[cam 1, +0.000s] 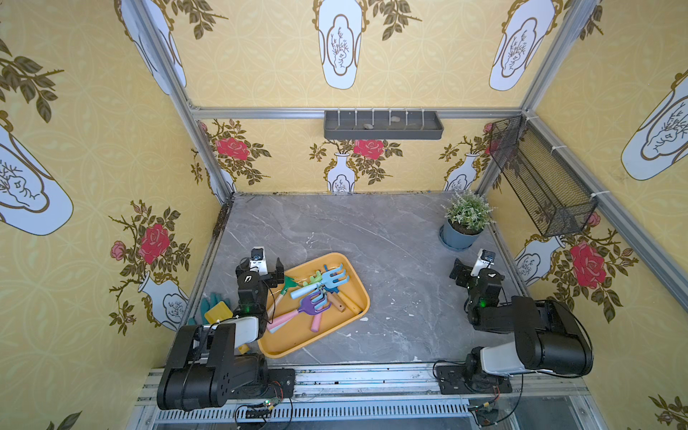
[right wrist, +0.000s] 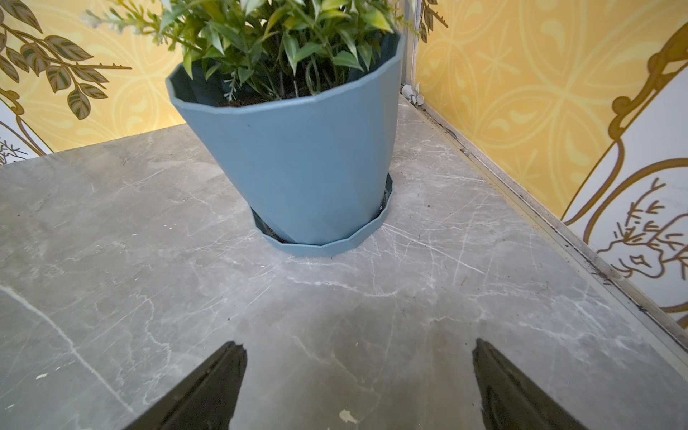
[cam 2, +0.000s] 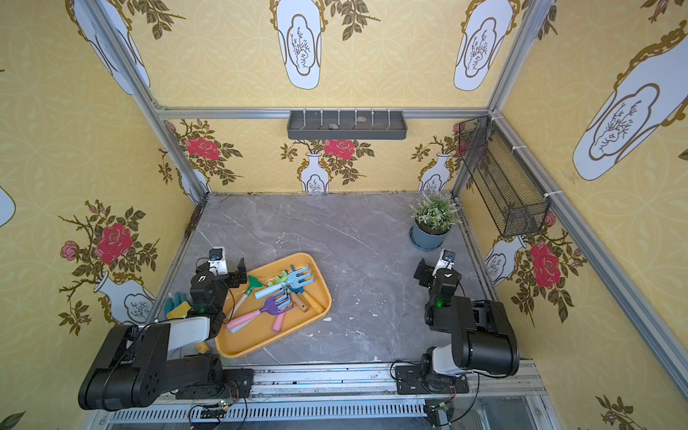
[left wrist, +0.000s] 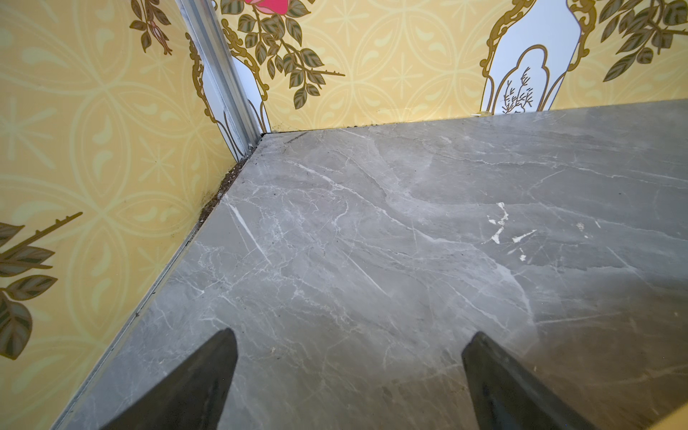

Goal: Take the hand rake out of the storage box
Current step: Move the storage box to the center of the board.

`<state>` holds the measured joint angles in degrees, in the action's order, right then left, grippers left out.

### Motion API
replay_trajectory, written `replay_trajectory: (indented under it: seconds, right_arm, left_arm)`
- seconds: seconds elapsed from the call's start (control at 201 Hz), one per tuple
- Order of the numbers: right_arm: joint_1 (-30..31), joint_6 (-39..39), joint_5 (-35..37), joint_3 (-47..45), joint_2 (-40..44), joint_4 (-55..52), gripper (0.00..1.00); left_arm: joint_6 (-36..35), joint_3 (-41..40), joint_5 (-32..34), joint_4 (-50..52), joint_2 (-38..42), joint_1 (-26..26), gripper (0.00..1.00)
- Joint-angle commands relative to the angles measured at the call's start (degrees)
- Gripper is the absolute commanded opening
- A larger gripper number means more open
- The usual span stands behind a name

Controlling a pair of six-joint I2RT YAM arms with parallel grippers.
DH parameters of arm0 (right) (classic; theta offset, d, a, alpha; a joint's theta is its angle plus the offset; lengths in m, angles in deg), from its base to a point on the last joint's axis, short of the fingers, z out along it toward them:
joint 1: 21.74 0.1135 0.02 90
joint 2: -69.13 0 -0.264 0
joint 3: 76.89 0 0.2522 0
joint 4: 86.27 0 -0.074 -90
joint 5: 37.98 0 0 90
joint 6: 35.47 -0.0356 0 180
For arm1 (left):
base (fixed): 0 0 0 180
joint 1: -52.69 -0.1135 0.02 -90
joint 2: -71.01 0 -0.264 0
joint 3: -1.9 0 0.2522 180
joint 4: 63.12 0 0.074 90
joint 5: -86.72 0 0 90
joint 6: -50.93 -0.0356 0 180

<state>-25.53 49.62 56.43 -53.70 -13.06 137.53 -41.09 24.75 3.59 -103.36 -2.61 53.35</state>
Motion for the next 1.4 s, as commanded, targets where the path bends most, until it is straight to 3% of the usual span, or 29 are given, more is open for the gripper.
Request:
replay_trajectory:
  seconds: [0.0,0.09,0.149,0.224,0.259,0.304,0.358,0.408,0.453,0.488,0.523,0.562,0.667,0.752,0.806,0.921,0.971,1.155,1.394]
  right_arm:
    - [0.3,0.3,1.1,-0.2,0.2,3.1,0.97]
    - [6.3,2.2,10.4,-1.9,3.1,4.2,0.97]
    - [8.6,5.8,13.6,-5.6,6.3,10.9,0.97]
    - [20.6,12.5,25.6,-1.1,16.1,-1.0,0.97]
    - [23.8,6.7,30.1,2.5,20.9,-9.1,0.97]
    - [25.2,-8.8,32.5,7.7,27.0,-22.8,0.97]
    - [24.1,-25.6,24.1,13.2,32.2,-39.3,0.97]
    - [21.4,-22.2,6.4,15.1,32.7,-40.2,0.98]
    - [19.4,-20.6,-9.0,18.5,29.8,-41.9,0.97]
    - [20.2,-20.6,-14.4,22.2,26.2,-45.5,0.98]
    - [23.7,-20.1,-15.8,25.0,22.7,-48.0,0.97]
    - [30.1,-18.2,-13.3,27.5,19.3,-50.2,0.97]
    - [48.4,-14.8,-2.9,31.8,11.6,-51.8,0.97]
    - [55.7,-14.6,0.9,35.9,5.0,-52.5,0.97]
    - [58.2,-14.4,2.3,38.6,1.1,-53.8,0.98]
    - [60.0,-13.8,2.1,44.8,-7.6,-56.6,1.00]
    - [60.0,-14.0,1.6,46.8,-10.7,-57.5,0.97]
    - [58.7,-14.8,2.1,50.7,-16.6,-59.0,0.68]
    - [57.1,-14.7,-0.5,54.9,-22.6,-61.3,0.44]
  left_arm:
    - [-0.1,-0.1,-0.3,-2.0,-0.1,0.0,1.00]
    - [-0.2,-0.2,-0.3,-2.0,-0.2,0.0,1.00]
    - [-0.1,-0.2,-0.3,-2.1,0.0,0.0,1.00]
    - [0.3,-0.6,0.7,-2.8,0.5,0.0,1.00]
    - [0.5,-0.6,3.9,-2.8,1.9,1.0,1.00]
    - [-0.8,-0.7,10.1,-1.0,5.6,4.0,1.00]
    - [-2.7,-0.4,18.0,2.6,12.2,8.1,1.00]
    - [-3.9,-0.4,22.9,5.2,18.4,11.0,1.00]
    - [8.0,-0.5,33.8,9.3,25.5,13.1,1.00]
    - [22.0,-0.1,39.1,19.9,32.3,13.9,1.00]
    - [32.5,2.1,33.1,35.5,40.0,13.3,1.00]
    - [34.1,4.8,23.2,45.9,46.1,11.3,1.00]
    - [37.1,4.0,10.6,51.1,55.8,9.4,1.00]
    - [37.4,3.7,4.5,54.7,60.8,9.1,1.00]
    - [37.5,5.3,3.7,59.6,61.4,9.1,1.00]
    - [36.6,9.9,2.3,67.0,56.7,9.0,1.00]
    - [36.5,11.7,2.0,69.3,53.7,9.0,1.00]
    - [37.8,15.4,5.8,75.3,47.4,8.9,1.00]
    - [37.3,15.3,6.9,75.8,47.2,8.9,1.00]
